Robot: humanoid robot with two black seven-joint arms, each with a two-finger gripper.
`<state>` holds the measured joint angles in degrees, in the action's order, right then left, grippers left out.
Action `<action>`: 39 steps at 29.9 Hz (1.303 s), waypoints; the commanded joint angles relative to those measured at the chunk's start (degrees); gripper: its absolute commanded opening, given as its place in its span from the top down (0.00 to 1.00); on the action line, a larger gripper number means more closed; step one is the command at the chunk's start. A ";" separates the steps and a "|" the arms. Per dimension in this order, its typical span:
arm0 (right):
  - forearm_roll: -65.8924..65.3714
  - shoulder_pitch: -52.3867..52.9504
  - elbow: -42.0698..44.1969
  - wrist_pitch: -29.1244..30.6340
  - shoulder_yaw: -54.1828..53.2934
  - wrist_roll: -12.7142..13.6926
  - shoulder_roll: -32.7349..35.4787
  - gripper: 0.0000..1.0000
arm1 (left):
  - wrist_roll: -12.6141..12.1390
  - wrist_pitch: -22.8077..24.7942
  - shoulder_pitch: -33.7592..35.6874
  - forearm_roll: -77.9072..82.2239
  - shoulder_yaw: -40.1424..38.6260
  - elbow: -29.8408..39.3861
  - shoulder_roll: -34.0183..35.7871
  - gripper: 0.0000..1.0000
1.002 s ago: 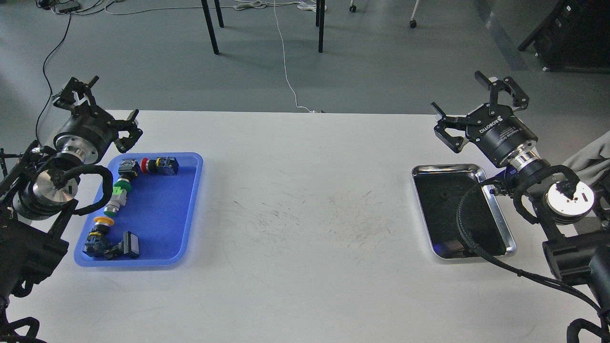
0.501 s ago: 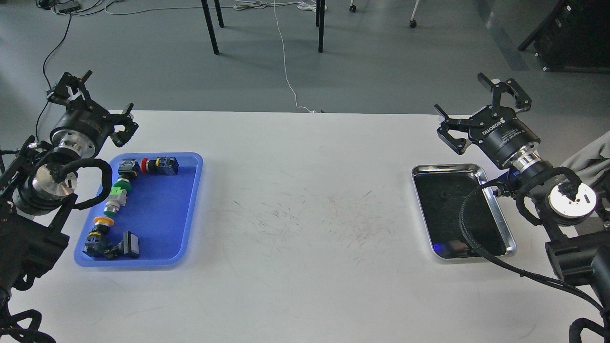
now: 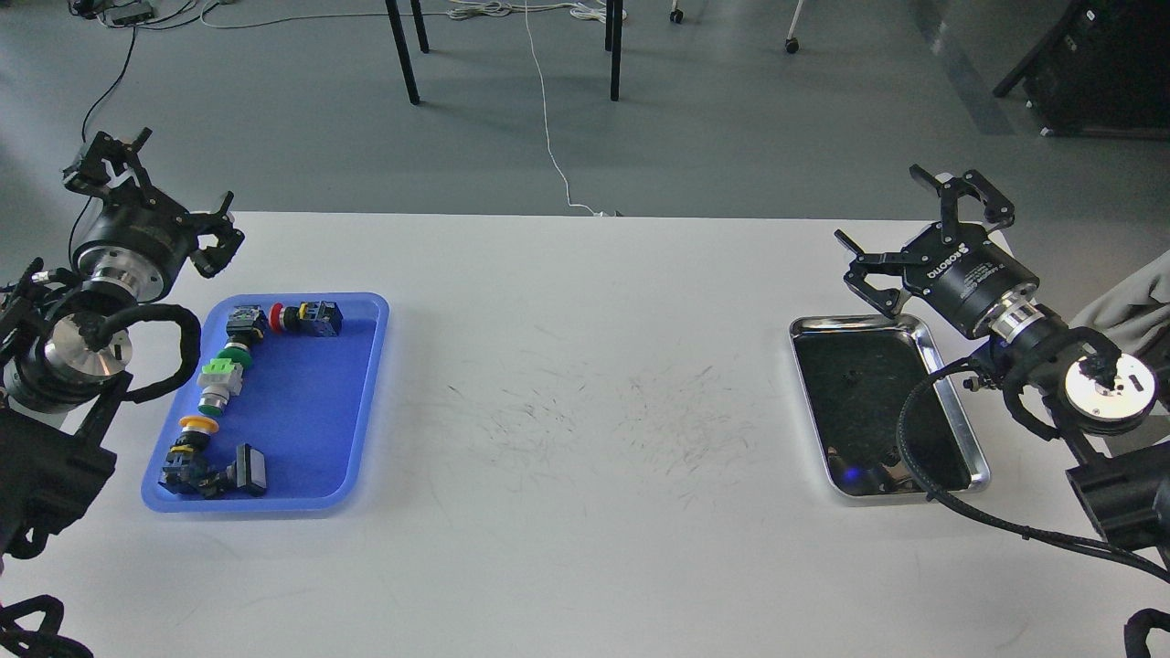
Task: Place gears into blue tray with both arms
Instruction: 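Raise the right gripper and swing it over the steel tray, then lower the right gripper into the steel tray and grasp a small black gear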
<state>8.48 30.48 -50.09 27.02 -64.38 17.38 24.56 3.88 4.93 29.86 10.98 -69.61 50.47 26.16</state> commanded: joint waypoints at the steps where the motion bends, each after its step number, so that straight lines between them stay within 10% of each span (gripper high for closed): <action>1: -0.05 4.75 -0.18 0.40 9.59 -0.06 6.45 0.01 | 0.95 0.17 0.03 -0.43 -0.26 0.86 0.73 0.02; 15: -0.39 35.60 -0.88 0.98 61.90 -0.86 17.19 0.01 | 3.76 0.17 -0.76 0.09 0.09 0.07 2.23 0.02; 39: -44.06 48.62 -5.54 0.98 83.01 1.87 10.78 0.01 | 5.70 0.26 -2.44 0.09 0.00 0.07 3.46 0.02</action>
<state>-30.96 79.10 -55.15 28.02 17.47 19.29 36.33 9.57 5.18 27.42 11.07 -69.69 50.54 29.68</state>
